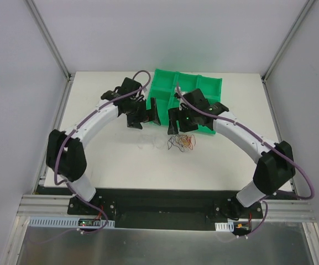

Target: Untangle the cables

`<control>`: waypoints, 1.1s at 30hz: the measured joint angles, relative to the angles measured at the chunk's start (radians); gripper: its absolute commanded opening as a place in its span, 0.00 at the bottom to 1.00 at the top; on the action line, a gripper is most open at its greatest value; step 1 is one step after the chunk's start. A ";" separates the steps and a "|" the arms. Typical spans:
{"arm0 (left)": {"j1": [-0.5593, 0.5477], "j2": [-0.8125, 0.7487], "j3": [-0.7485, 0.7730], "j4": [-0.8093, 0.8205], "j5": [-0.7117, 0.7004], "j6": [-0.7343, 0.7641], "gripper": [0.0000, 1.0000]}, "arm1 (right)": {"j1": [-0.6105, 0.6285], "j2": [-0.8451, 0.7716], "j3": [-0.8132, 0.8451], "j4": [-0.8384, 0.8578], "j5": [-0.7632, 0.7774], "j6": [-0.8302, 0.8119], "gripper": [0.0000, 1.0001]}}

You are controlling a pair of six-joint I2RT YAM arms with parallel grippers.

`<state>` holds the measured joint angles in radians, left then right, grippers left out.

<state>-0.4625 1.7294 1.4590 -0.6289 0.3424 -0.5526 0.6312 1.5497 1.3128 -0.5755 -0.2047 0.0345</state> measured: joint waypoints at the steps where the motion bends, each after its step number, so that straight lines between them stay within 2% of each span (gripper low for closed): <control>1: 0.005 -0.040 -0.020 -0.001 0.005 0.008 0.99 | 0.007 0.019 0.018 0.000 -0.001 0.002 0.76; 4: 0.024 -0.147 -0.064 -0.008 0.024 0.029 0.99 | 0.038 0.076 0.070 0.004 -0.002 0.007 0.80; 5: 0.035 -0.182 -0.080 -0.009 0.024 0.034 0.99 | 0.051 0.097 0.089 0.005 -0.002 0.008 0.87; 9: 0.079 -0.305 -0.160 -0.013 -0.012 0.048 0.99 | 0.100 0.191 0.166 0.023 0.006 0.039 0.89; 10: 0.089 -0.339 -0.186 -0.013 -0.025 0.050 0.99 | 0.109 0.214 0.181 0.031 0.011 0.057 0.94; 16: 0.114 -0.558 -0.303 -0.049 -0.141 0.087 0.99 | 0.114 0.357 0.269 0.016 0.091 0.186 0.93; 21: 0.114 -0.659 -0.387 -0.058 -0.144 0.113 0.99 | 0.111 0.488 0.380 -0.024 0.164 0.242 0.89; 26: 0.113 -0.679 -0.438 -0.069 -0.138 0.145 0.99 | 0.110 0.567 0.413 -0.027 0.153 0.163 0.91; 33: 0.097 -0.688 -0.443 -0.068 -0.140 0.191 0.99 | 0.110 0.571 0.354 0.014 0.111 -0.037 0.91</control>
<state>-0.3656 1.0412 1.0157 -0.6971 0.2028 -0.3614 0.7414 2.1204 1.6665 -0.5613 -0.0940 -0.0029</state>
